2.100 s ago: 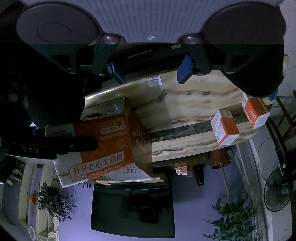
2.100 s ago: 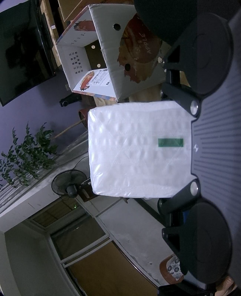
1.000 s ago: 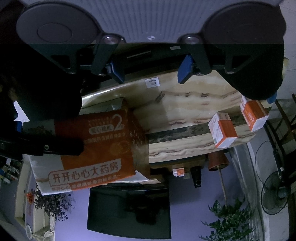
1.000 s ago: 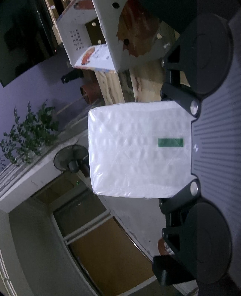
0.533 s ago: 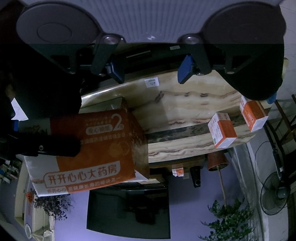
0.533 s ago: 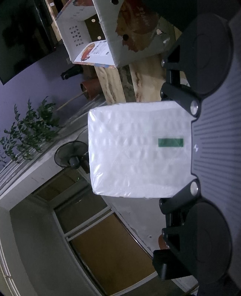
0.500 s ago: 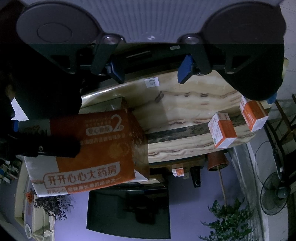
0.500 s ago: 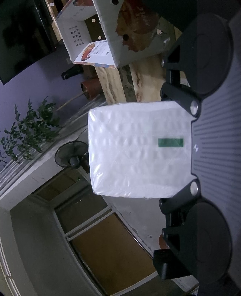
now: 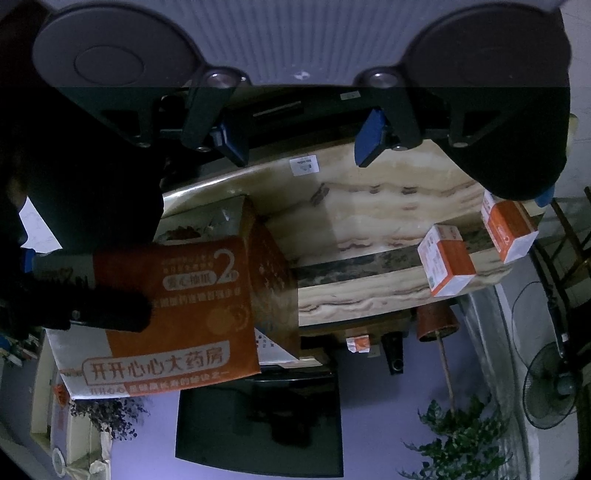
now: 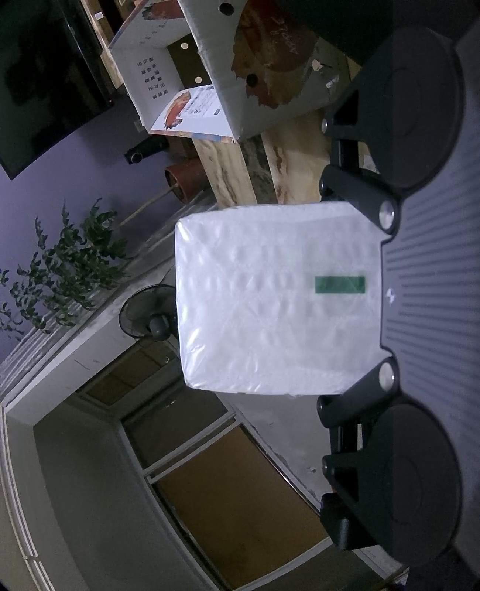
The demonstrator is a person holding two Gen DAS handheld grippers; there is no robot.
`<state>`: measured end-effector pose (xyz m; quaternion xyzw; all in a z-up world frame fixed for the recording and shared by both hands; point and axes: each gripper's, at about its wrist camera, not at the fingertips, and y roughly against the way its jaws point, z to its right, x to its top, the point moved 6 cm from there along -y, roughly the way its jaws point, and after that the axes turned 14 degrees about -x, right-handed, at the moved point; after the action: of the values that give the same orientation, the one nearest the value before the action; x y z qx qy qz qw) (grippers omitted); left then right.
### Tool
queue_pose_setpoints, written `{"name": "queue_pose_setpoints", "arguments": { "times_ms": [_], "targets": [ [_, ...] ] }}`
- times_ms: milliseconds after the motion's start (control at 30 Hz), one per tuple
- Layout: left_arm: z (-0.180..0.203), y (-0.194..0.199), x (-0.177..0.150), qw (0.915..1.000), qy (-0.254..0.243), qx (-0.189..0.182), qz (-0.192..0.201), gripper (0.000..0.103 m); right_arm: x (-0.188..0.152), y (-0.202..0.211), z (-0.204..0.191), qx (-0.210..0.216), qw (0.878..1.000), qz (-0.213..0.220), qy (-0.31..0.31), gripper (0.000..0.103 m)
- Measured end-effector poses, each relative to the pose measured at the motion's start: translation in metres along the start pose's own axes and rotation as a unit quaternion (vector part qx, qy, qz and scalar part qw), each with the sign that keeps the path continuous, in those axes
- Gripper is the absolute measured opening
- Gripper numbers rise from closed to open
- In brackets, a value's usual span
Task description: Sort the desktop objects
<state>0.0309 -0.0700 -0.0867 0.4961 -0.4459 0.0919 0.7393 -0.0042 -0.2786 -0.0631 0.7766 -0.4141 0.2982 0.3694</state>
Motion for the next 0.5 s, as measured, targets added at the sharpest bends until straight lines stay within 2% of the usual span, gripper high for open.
{"name": "queue_pose_setpoints", "arguments": {
  "times_ms": [500],
  "targets": [
    [-0.004,-0.003,-0.003,1.0000,0.000,0.003,-0.004,0.064,0.004,0.000,0.015,-0.015,0.999,0.013,-0.034,0.075]
  ]
}}
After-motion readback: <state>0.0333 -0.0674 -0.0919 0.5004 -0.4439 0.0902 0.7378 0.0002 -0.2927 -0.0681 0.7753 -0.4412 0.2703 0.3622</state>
